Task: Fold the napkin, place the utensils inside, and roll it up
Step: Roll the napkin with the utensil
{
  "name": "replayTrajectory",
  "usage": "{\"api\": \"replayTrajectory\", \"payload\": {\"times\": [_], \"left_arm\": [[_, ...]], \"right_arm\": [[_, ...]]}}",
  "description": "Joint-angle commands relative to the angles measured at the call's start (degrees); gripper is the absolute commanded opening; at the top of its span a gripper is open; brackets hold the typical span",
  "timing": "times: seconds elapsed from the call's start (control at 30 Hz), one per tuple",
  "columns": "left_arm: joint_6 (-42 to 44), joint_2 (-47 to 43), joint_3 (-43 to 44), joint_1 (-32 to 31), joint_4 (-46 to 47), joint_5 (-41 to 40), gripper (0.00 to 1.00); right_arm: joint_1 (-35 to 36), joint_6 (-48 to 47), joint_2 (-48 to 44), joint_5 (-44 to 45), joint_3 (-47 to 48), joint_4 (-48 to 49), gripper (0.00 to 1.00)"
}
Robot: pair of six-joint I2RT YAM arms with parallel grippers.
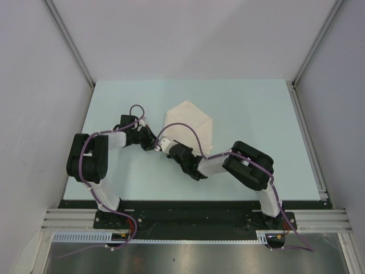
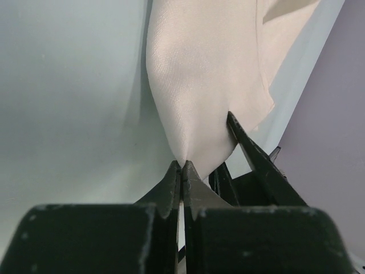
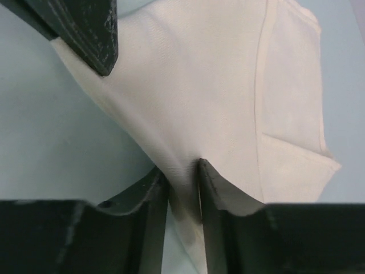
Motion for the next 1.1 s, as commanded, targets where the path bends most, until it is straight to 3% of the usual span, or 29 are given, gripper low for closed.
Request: {"api": "replayTrajectory", "payload": {"times": [0.0,0.03,0.13,0.17,0.23,0.27,0.33,0.37,0.47,0.7,0.93,1.07], "left_arm": [[1.78,0.35,1.3,0.95,0.65,0.34,0.0],[1.86,0.26,1.39,0.95,0.39,0.25,0.0],[2.48,0.09,2.18,0.95,-0.14,-0.27,0.0],[2.92,-0.18,2.36,0.86,-0.4,-0.62,0.04],[3.44,-0.44,2.88,0.95,-1.45,-1.85,0.16],[3.88,-1.22,2.88,0.95,-1.72,-2.47,0.31],[4.24,-2.28,2.8,1.12,-2.68,-4.92,0.46],[4.15,-3.59,2.8,1.56,-2.95,-5.63,0.61],[4.5,-5.88,2.62,2.79,-4.62,-9.32,0.77],[3.89,-16.69,-5.08,3.41,-3.76,-17.93,0.86],[6.07,-36.96,-18.9,2.71,0.82,-25.93,0.85],[8.8,-46.57,-24.88,-2.81,5.81,-27.96,0.84]], "right_arm": [[-0.64,-1.13,-0.05,-2.45,-0.79,-5.71,0.24],[-0.73,-1.13,-0.13,-3.24,-0.18,-7.19,0.15],[-0.9,-1.04,0.13,-7.19,1.31,-11.92,0.0],[-0.9,-0.96,0.04,-8.16,2.71,-13.52,0.0],[-0.99,-0.17,-0.22,-10.96,4.39,-19.05,0.0],[-1.08,0.36,-0.31,-11.85,6.48,-21.07,0.0],[-1.6,2.55,-0.93,-15.44,9.04,-28.97,0.0],[-1.87,3.26,-1.1,-16.59,11.4,-31.35,0.0],[-2.57,5.89,-0.93,-20.9,15.11,-39.97,0.0],[-4.86,10.29,1.09,-35.99,26.44,-57.54,0.0],[-8.81,11.61,4.16,-52.1,33.38,-66.79,0.0],[-11.71,11.0,8.47,-59.13,38.05,-73.1,0.0]]}}
